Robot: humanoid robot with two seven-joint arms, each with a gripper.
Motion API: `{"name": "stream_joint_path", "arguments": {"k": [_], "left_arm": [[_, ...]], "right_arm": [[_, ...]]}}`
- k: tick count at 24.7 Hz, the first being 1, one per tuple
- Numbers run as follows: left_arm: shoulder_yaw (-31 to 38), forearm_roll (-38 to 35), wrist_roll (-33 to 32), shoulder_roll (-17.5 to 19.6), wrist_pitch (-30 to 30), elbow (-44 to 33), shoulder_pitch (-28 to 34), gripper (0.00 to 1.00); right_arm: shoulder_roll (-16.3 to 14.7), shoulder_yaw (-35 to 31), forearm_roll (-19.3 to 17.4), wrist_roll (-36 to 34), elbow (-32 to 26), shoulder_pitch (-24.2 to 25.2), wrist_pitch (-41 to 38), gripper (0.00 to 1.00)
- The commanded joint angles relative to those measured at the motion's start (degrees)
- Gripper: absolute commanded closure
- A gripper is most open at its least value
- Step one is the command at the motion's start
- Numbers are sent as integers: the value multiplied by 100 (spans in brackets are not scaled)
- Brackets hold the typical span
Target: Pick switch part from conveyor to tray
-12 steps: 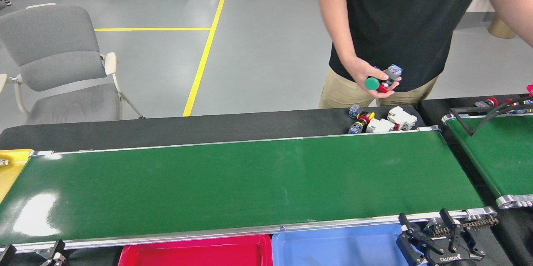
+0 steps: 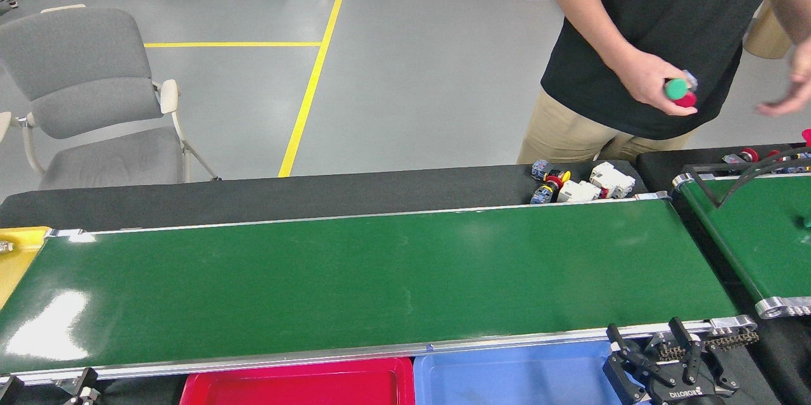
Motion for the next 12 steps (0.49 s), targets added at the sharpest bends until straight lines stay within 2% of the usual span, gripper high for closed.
{"name": "stream_joint_path", "arguments": {"k": [1,12], "left_arm": [[4,23,33,51,10,-55,-49,0],[4,32,33,-45,10,-73,-58,0]], "right_arm": [[-59,-28,-20,-17,-79,-43,-43,1],[-85,-28,-11,-25,-70,-34,-43,1]]}}
